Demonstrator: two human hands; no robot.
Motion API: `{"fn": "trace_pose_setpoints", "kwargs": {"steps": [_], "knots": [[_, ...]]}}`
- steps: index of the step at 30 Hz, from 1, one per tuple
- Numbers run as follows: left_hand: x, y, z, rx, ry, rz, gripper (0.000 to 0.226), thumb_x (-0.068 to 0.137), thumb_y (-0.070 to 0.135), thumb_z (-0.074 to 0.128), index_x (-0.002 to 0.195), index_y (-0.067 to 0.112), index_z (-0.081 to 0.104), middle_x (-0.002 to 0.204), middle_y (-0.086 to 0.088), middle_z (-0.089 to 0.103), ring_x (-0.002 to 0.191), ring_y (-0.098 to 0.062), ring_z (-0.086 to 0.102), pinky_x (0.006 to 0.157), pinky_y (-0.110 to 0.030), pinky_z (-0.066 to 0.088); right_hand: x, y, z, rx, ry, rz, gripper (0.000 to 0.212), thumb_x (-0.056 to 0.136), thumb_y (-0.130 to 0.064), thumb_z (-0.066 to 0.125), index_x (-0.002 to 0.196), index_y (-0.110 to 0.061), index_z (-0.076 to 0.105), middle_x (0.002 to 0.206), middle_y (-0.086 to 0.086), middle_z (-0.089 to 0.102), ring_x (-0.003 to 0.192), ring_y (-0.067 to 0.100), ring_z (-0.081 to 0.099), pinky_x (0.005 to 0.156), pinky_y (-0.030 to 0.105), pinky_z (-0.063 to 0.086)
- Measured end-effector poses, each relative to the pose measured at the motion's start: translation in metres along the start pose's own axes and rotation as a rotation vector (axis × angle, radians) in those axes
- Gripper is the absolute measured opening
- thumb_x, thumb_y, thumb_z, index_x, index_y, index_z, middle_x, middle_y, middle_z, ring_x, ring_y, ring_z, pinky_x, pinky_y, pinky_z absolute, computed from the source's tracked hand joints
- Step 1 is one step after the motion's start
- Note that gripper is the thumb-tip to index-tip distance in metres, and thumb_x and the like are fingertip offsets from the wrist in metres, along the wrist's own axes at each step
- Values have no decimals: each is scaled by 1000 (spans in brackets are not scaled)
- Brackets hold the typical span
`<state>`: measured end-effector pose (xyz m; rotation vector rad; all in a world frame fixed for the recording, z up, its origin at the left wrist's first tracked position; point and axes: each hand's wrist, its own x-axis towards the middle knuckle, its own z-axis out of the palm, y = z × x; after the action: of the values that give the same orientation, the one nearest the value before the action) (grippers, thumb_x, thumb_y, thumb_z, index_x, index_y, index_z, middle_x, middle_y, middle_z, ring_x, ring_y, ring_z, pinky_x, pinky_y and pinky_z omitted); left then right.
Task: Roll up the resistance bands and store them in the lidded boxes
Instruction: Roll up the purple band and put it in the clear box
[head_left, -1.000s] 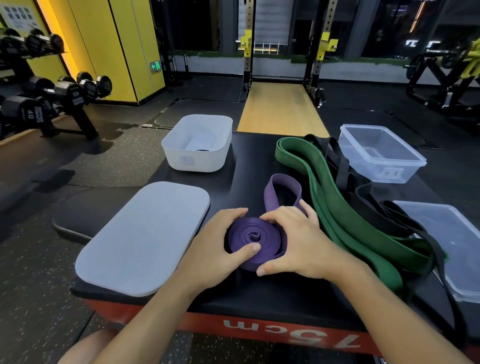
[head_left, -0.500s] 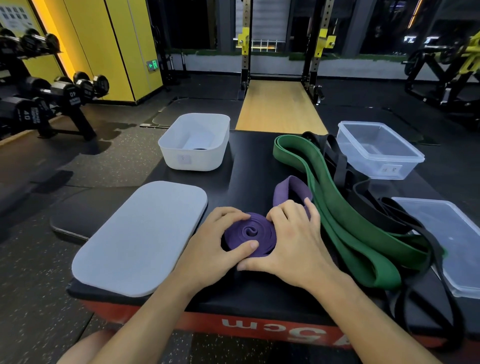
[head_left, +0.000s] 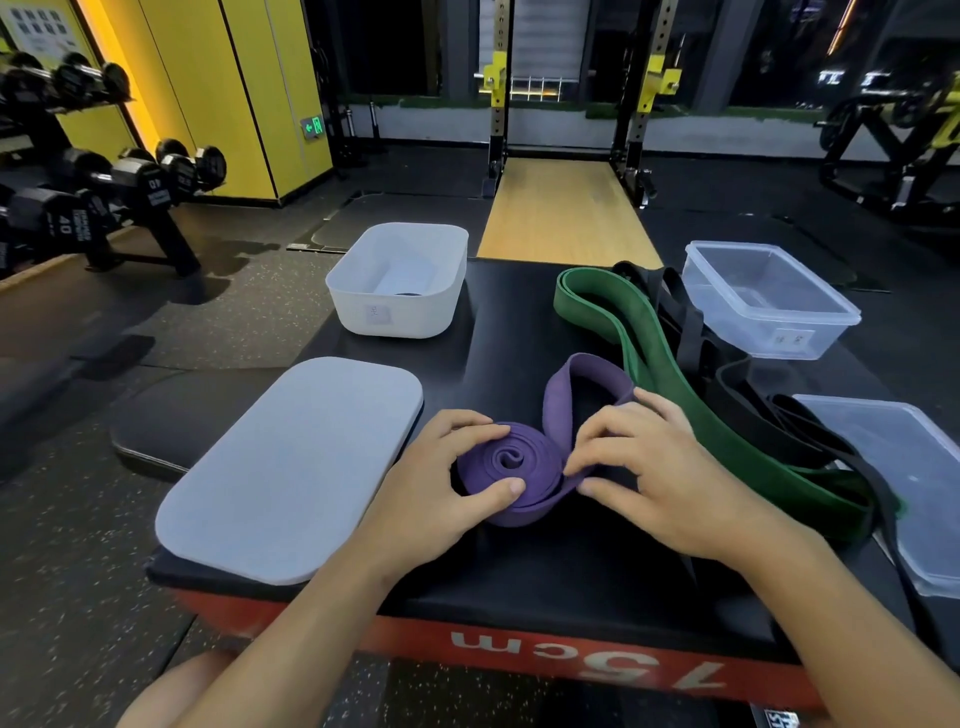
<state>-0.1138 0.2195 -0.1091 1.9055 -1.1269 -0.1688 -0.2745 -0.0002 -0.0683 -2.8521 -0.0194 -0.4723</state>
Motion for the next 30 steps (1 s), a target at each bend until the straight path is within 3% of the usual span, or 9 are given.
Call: {"fn": "trace_pose_setpoints", "kwargs": {"steps": [3, 7, 9, 12, 14, 17, 21, 27, 30], "knots": [[0, 0, -1, 2, -1, 2, 51, 85, 52, 79, 133, 37, 67, 133, 27, 51, 130, 1, 52, 106, -17, 42, -2, -1, -5, -62, -73, 24, 21, 89, -47, 50, 94, -43, 70, 99, -27, 58, 107, -8, 55, 126, 44, 5], [0, 0, -1, 2, -7, -5, 54, 84, 55, 77, 134, 38, 66, 133, 28, 51, 131, 1, 52, 106, -18, 43, 2, -2, -1, -57, -82, 53, 22, 87, -46, 47, 93, -41, 68, 92, -22, 51, 96, -3, 54, 127, 41, 7], [0, 1, -2, 6, -10, -8, 57, 81, 61, 74, 133, 38, 66, 133, 28, 51, 131, 2, 52, 106, -18, 43, 7, -1, 3, -47, -45, 69, 14, 88, -44, 56, 101, -41, 62, 100, -21, 48, 100, -2, 51, 124, 42, 17], [0, 1, -2, 14, -20, -6, 59, 81, 64, 70, 135, 39, 66, 133, 31, 50, 131, 2, 51, 105, -14, 41, 13, 1, 7, -40, -31, 94, 45, 91, -36, 71, 132, -37, 53, 126, -24, 51, 123, 3, 48, 119, 40, 26], [-1, 1, -3, 23, -27, -6, 57, 84, 59, 72, 136, 39, 65, 134, 33, 49, 131, 4, 50, 104, -10, 39, 14, -4, 8, 16, -102, 70, 60, 91, -29, 64, 148, -36, 46, 143, -25, 48, 137, -3, 40, 124, 35, 17], [-1, 1, -3, 23, -30, -5, 55, 85, 55, 73, 137, 39, 64, 135, 32, 49, 132, 4, 50, 106, -14, 41, 15, -10, 9, 47, -202, 23, 69, 85, -28, 52, 152, -37, 43, 152, -28, 42, 142, -11, 30, 126, 29, 7], [0, 1, -4, 21, -33, -16, 57, 81, 60, 71, 135, 41, 65, 135, 30, 51, 131, 4, 50, 106, -18, 43, 17, 0, 8, -16, -150, 19, 65, 93, -30, 69, 152, -35, 43, 146, -23, 51, 138, -3, 41, 127, 36, 13], [0, 2, -4, 0, -48, -1, 59, 81, 60, 70, 135, 39, 65, 137, 27, 52, 133, 2, 51, 110, -21, 43, 10, 3, 15, -256, 58, -98, 47, 85, -36, 78, 128, -32, 60, 113, -16, 59, 116, 15, 57, 122, 43, 20], [0, 2, -5, 2, -54, 7, 55, 83, 55, 73, 135, 38, 64, 138, 25, 53, 134, -1, 51, 111, -27, 45, 15, 1, 8, -197, -10, -74, 62, 87, -35, 77, 143, -33, 50, 123, -19, 58, 127, 8, 52, 126, 36, 10]]}}
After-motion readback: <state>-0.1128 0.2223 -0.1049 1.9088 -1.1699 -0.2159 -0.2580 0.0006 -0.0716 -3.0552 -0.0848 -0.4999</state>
